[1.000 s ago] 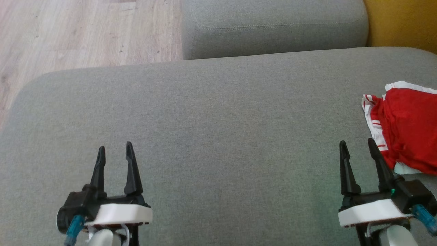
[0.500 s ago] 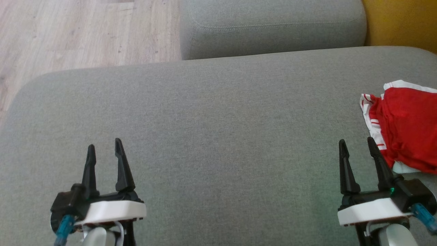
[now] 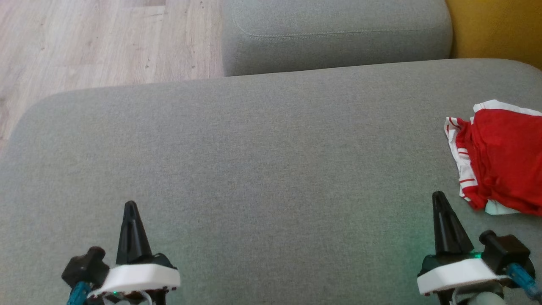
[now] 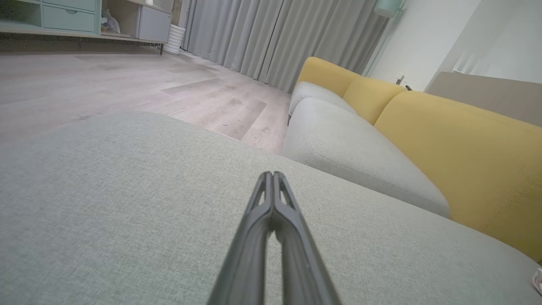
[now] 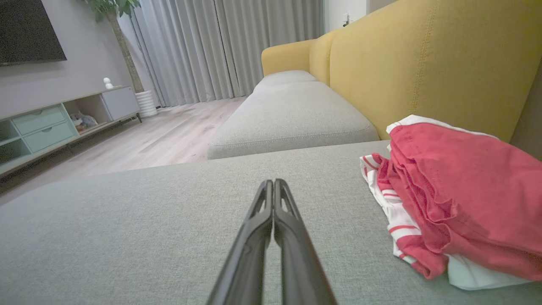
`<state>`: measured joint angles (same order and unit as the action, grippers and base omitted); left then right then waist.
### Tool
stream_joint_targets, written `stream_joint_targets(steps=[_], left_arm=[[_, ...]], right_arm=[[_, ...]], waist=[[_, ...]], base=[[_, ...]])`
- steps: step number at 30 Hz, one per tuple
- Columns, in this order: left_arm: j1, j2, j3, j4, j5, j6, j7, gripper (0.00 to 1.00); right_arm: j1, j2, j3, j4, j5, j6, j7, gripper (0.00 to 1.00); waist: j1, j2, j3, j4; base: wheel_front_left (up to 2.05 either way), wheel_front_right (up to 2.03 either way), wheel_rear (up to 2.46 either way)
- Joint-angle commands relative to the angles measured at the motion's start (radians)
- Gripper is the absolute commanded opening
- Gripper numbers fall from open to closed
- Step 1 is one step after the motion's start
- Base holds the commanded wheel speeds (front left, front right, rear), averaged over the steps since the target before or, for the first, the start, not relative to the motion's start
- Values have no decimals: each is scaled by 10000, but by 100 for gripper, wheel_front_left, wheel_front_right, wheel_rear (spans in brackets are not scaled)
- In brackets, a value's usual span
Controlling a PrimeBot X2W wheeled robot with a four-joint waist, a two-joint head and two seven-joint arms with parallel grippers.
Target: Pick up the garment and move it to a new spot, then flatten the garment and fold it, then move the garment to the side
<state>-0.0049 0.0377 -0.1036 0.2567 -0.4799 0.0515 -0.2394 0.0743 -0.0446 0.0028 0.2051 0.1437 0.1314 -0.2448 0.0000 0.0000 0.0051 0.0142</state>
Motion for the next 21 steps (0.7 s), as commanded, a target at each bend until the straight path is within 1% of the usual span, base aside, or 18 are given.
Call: stream_joint_targets(steps=[1, 21], left_arm=[[-449, 21, 107, -316, -222, -85, 40, 0], [-532, 38, 432, -294, -1997, -363, 592, 0]], right_arm=[[-369, -40, -1, -336, 329, 0, 89, 0], [-615, -153, -45, -202, 2751, -2, 538, 0]], waist=[[1, 0, 0, -2], [0, 0, -3, -25]], base=[[0, 0, 0], [0, 0, 0]])
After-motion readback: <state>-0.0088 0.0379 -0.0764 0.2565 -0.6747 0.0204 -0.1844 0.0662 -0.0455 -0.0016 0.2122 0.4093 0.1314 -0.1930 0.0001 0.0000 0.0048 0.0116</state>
